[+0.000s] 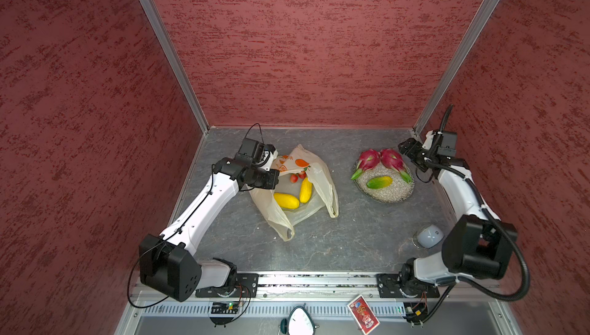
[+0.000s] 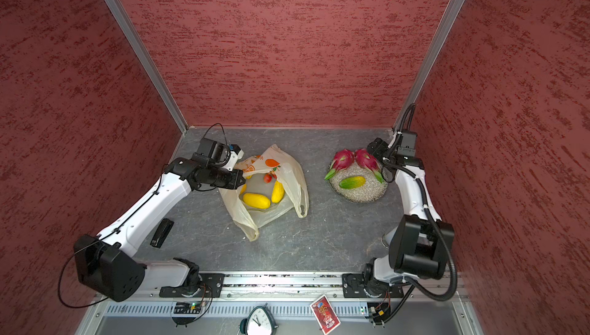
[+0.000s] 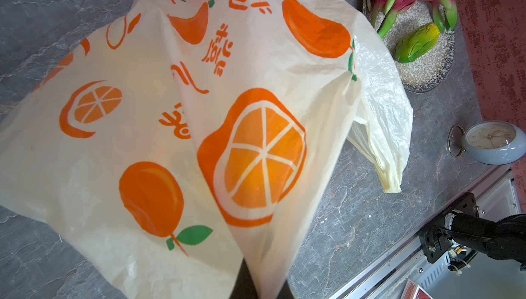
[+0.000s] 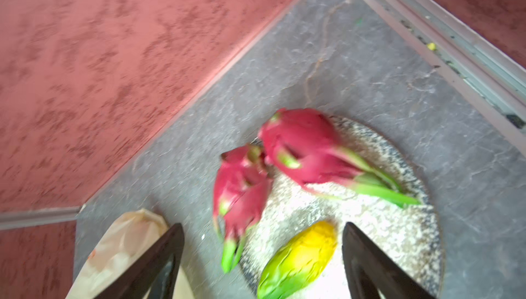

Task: Take fruits out of the plastic bag
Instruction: Place the fake fruit on the plate, then take out the fake fruit from the plastic bag.

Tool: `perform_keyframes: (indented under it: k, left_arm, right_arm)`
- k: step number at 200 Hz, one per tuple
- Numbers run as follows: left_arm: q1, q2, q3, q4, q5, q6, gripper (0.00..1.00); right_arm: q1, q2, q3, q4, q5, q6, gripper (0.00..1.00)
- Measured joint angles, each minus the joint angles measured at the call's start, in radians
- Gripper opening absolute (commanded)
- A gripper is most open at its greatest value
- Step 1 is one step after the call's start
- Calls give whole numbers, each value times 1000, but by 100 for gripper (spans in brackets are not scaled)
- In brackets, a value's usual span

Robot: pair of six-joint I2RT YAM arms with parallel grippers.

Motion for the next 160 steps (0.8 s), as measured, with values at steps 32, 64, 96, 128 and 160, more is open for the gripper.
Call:
perform_keyframes:
  k: [32,64,96,128,160]
  left_arm:
    - [0,-23,-27,2,25,-23,4]
    - [0,-34,-30,2,47,-59,41]
    - [-2,-88,-31,0,63,-87,52]
    - [-8,-250,-46,-13,63,-117,54]
    - [-8,-445,-81,-60,63,-153,55]
  right_arm:
    - [357,-122,12,-27,70,-60,81]
    - [766,-173,7,-45,139,-87,80]
    - [1077,-156,-47,-37,209,-82,76]
    - [1188,-122,-149,6,213,-93,73]
    - [1196,-79,-203,37,177,-230,77]
